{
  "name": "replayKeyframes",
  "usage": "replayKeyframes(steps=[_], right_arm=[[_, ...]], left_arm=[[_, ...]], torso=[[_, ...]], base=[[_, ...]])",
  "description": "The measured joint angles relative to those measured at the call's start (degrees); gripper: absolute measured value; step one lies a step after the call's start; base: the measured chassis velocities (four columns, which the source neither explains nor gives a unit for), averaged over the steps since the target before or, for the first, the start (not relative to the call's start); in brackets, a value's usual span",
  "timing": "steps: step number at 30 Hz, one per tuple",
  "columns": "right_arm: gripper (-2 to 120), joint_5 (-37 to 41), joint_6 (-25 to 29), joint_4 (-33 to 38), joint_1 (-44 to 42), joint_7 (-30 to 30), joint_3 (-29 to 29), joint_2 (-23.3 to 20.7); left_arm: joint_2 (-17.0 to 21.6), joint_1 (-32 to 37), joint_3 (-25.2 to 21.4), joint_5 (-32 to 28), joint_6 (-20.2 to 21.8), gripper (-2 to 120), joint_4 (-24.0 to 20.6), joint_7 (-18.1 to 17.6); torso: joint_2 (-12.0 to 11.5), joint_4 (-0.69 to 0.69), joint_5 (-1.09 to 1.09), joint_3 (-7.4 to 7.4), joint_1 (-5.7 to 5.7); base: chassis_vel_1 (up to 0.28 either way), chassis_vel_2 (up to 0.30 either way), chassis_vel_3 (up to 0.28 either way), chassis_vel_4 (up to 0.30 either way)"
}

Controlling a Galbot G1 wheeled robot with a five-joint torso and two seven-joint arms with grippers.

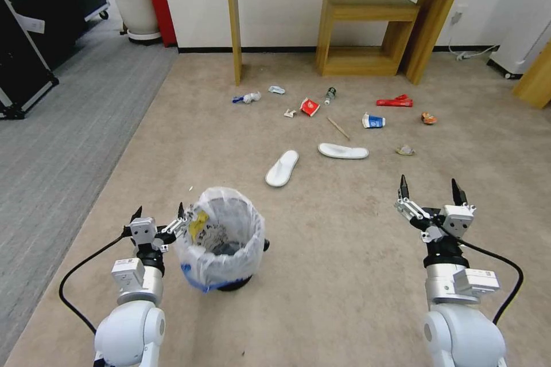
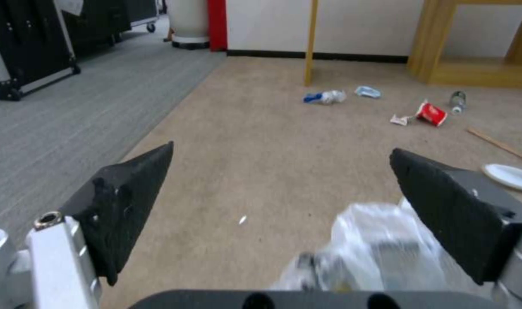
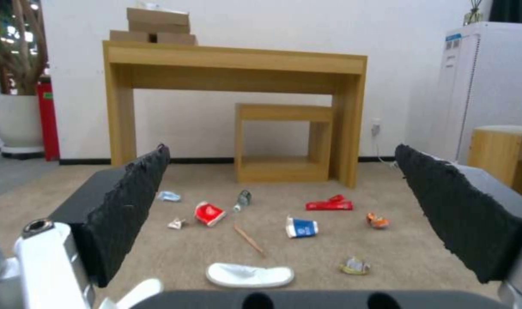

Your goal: Pick up the trash bin and place the garbage on the floor into it.

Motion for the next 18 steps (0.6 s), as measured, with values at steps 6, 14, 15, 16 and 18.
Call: replayKeyframes(steps=[6,14,15,16,18], right_arm=[[100,-0.59,1.63,-0.69,0.27,0.21,-0.07,-0.15],[100,1.03,1.39,-0.89,0.41,0.33,-0.3,-1.11],[100,1.03,1.39,-0.89,0.41,0.33,-0.3,-1.11],[100,1.24,1.12,-0.89,0.41,0.33,-0.31,-1.25],[100,1.66,0.52,-0.89,0.42,0.34,-0.37,-1.63]], left_arm=[[-0.17,-0.03,0.04,0.28,-0.09,100,0.35,0.0],[0.31,0.48,0.5,-0.28,1.19,100,-0.2,-0.38],[0.31,0.48,0.5,-0.28,1.19,100,-0.2,-0.38],[0.51,0.55,0.69,-0.59,1.38,100,-0.35,-0.43],[1.19,0.61,1.25,-1.47,2.12,100,-0.8,-0.74]], torso=[[0.0,0.01,0.0,0.0,0.01],[0.0,0.0,0.0,-0.02,0.0],[0.0,0.0,0.0,-0.02,0.0],[0.0,0.01,-0.01,-0.02,-0.01],[0.0,0.0,0.0,-0.01,-0.01]], base=[[-0.132,0.165,0.142,-0.137],[-0.02,0.018,0.014,-0.014],[0.0,0.0,0.0,0.0],[0.0,0.0,0.0,0.0],[0.0,0.0,0.0,0.0]])
